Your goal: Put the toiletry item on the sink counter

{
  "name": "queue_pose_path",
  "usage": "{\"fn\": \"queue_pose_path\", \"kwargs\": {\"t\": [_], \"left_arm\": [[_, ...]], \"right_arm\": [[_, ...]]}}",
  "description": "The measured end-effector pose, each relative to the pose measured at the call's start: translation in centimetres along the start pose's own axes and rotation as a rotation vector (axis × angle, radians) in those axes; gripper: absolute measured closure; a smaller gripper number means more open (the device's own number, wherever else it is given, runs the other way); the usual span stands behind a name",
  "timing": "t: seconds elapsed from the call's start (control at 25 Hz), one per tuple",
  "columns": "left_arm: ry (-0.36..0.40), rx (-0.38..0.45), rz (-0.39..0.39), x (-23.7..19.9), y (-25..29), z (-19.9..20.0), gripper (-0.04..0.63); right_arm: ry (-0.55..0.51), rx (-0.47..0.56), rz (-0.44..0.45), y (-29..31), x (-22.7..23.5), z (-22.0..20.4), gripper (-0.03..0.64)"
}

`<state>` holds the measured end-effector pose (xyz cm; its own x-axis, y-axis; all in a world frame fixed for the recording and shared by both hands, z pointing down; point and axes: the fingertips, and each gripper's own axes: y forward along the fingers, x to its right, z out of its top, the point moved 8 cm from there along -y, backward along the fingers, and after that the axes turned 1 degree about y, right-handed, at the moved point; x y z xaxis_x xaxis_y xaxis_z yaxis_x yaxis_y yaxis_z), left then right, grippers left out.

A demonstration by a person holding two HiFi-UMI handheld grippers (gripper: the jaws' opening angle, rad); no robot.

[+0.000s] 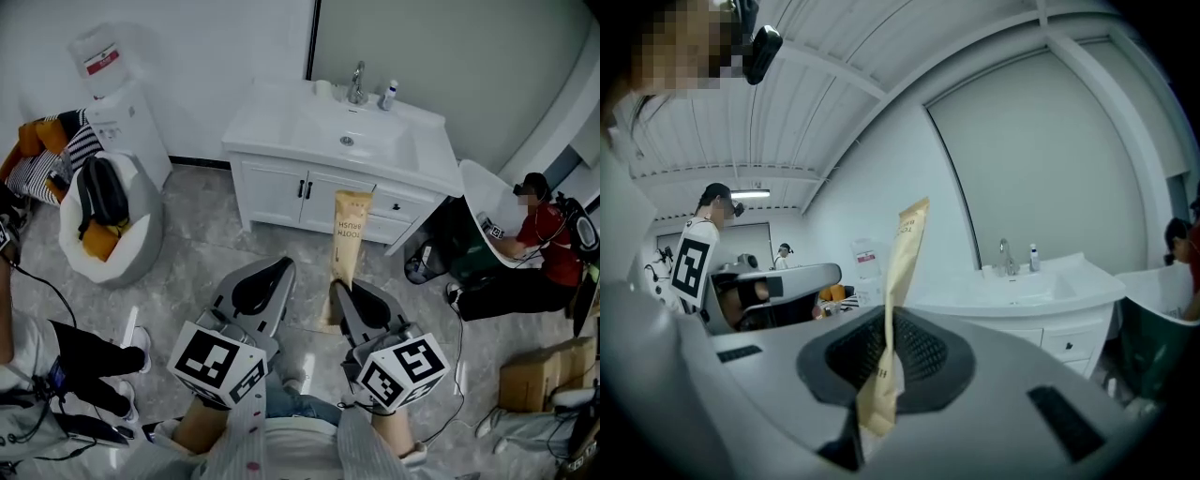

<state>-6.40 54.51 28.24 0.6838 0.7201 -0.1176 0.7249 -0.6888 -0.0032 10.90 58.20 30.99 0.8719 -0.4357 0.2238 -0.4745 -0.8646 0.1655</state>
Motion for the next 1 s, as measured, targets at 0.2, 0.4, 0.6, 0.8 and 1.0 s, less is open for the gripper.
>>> {"fn": "queue_pose_path", "kwargs": {"t": [0.2, 0.4, 0.6, 0.8, 1.0], "left_arm": [[-0.003, -0.004, -0.009, -4.2, 4.1, 0.5, 0.578], [-0.013, -0.008, -0.007, -9.4, 8.4, 1.5, 0.578], [-0.008, -0.007, -0.012, -14.3, 12.1, 2.5, 0.578], [0.0, -0.004, -0.007, -18.8, 14.0, 3.2, 0.578], [0.006, -0.009, -0.003, -22.6, 15.2, 3.4, 0.578]], "right_arm": [[0.004, -0.015, -0.009, 5.0, 2.4, 1.3, 0.584], [-0.003, -0.032, -0.019, 10.6, 4.8, 3.4, 0.583], [-0.008, -0.036, -0.027, 16.1, 6.9, 5.3, 0.583], [0.001, -0.038, -0.022, 21.0, 7.5, 6.0, 0.583], [0.013, -0.028, -0.027, 24.8, 7.9, 6.4, 0.583]]}}
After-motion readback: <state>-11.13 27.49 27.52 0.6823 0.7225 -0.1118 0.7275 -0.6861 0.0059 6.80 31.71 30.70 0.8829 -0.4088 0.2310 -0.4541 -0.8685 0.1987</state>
